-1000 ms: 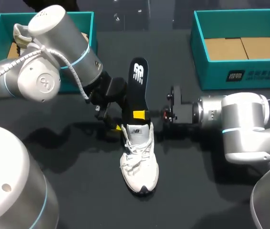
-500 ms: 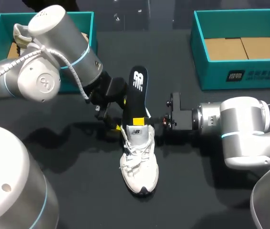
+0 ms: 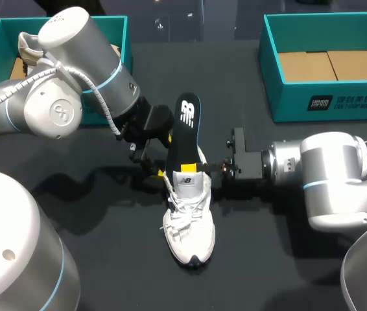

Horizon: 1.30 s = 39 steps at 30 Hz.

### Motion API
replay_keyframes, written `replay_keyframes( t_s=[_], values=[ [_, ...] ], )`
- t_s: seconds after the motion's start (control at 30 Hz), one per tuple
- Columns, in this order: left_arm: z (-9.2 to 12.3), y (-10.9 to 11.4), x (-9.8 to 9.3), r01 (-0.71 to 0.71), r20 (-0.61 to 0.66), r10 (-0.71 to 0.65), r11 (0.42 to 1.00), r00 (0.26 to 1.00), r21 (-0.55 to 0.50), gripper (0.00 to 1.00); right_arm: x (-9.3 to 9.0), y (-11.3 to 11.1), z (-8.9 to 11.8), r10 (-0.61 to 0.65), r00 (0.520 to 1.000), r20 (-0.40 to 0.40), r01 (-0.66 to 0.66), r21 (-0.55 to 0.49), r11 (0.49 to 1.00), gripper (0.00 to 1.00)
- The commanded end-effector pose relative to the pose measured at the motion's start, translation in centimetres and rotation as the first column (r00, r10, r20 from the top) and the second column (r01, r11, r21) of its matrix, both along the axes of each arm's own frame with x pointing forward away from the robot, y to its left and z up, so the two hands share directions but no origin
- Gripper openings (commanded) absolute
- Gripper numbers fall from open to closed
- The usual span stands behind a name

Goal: Take the shoe out of the shoebox, open the shoe tongue, remove and reinsert the insole, then place the shoe into the shoebox

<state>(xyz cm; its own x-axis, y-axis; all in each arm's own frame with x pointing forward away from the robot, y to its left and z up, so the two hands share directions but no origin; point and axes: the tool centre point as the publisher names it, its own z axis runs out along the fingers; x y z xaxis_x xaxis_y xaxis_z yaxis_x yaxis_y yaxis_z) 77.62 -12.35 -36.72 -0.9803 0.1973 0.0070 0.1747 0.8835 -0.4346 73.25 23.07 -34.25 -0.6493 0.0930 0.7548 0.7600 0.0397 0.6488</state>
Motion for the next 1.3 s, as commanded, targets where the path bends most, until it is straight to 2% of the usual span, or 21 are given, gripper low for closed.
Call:
replay_keyframes(
  t_s=[0.03, 0.33, 0.5, 0.93, 1.3],
  values=[
    [-0.1, -0.1, 0.1, 0.001, 0.0, -0.001, 1.0, 1.0, 0.003, 1.0, 0.0, -0.1, -0.6, 0.022, 1.0, 0.01, -0.022, 0.019, 1.0, 0.0],
    [-0.1, -0.1, 0.1, 0.001, 0.0, -0.001, 1.0, 1.0, 0.003, 1.0, 0.6, 0.2, 0.3, 0.046, 0.998, 0.044, -0.047, 0.022, 0.999, 0.0],
    [-0.1, -0.1, 0.1, 0.001, 0.0, -0.001, 1.0, 1.0, 0.003, 1.0, 0.7, 0.3, 0.4, 0.049, 0.997, 0.051, -0.05, 0.015, 0.999, 0.11],
    [-0.1, -0.1, 0.1, 0.001, 0.0, -0.001, 1.0, 1.0, 0.003, 1.0, 0.5, 0.1, 1.7, 0.058, 0.994, 0.09, -0.059, -0.001, 0.998, 0.13],
    [-0.1, -0.1, 0.1, 0.001, 0.0, -0.001, 1.0, 1.0, 0.003, 1.0, 1.6, 0.1, 2.9, 0.085, 0.99, 0.114, -0.082, -0.028, 0.996, 0.24]
  ],
)
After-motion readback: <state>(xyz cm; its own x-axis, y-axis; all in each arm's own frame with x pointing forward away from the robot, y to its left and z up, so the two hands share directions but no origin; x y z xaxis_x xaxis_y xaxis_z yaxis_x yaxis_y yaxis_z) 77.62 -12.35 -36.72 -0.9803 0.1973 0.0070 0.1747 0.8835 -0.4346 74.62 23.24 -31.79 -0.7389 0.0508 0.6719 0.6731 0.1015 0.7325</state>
